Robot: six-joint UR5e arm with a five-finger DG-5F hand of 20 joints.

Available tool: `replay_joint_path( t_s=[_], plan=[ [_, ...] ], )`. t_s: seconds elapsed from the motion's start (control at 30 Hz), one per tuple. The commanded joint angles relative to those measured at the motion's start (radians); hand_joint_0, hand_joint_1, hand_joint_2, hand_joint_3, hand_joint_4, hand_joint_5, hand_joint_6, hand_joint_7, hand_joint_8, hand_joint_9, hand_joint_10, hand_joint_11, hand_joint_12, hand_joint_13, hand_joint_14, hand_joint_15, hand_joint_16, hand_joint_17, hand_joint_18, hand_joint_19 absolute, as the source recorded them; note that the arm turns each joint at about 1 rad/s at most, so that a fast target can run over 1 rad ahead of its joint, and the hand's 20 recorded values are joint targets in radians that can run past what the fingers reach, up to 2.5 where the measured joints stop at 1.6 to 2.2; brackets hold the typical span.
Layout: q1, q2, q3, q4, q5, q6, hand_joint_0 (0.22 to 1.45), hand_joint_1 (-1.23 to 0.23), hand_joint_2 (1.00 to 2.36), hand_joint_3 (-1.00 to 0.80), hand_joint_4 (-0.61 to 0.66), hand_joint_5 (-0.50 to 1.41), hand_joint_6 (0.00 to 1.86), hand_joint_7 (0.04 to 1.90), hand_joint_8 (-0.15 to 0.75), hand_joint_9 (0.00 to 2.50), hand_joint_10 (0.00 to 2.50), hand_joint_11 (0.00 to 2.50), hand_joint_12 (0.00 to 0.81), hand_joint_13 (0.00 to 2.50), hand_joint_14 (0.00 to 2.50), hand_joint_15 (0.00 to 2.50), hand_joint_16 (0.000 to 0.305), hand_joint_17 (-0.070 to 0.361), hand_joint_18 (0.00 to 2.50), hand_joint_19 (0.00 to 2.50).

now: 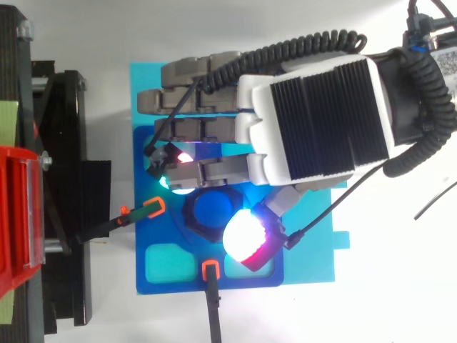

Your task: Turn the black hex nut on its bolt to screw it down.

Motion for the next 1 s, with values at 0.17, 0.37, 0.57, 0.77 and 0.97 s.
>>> replay_joint_path(
  t_s=[0.17,0.37,0.57,0.77,0.97],
  plan=[
    [-0.023,0.000,0.001,0.003,-0.024,-0.001,0.53,-0.21,1.00,-0.50,0.08,-0.01,0.50,1.21,0.221,0.73,0.00,0.00,0.300,0.46,0.00,0.00,0.043,0.097,0.43,0.33],
    [-0.028,0.000,0.002,0.005,-0.027,-0.001,0.53,-0.21,1.00,-0.50,0.08,-0.02,0.50,1.19,0.222,0.72,0.00,0.00,0.301,0.47,0.00,0.00,0.043,0.097,0.42,0.33],
    [-0.031,0.000,0.016,0.011,-0.027,0.000,0.53,-0.21,1.00,-0.50,0.10,-0.03,0.50,1.12,0.224,0.72,0.00,0.00,0.300,0.46,0.00,0.00,0.043,0.097,0.43,0.33],
    [-0.008,0.002,0.033,0.037,0.024,0.007,0.53,-0.21,1.00,-0.50,0.12,-0.04,0.50,1.03,0.226,0.71,0.00,0.00,0.302,0.46,0.00,0.00,0.043,0.098,0.43,0.33],
    [0.038,0.000,0.037,0.048,0.077,0.010,0.53,-0.20,1.00,-0.50,0.13,-0.04,0.50,0.99,0.227,0.72,0.00,0.00,0.303,0.46,0.00,0.00,0.043,0.098,0.43,0.33]
  ],
)
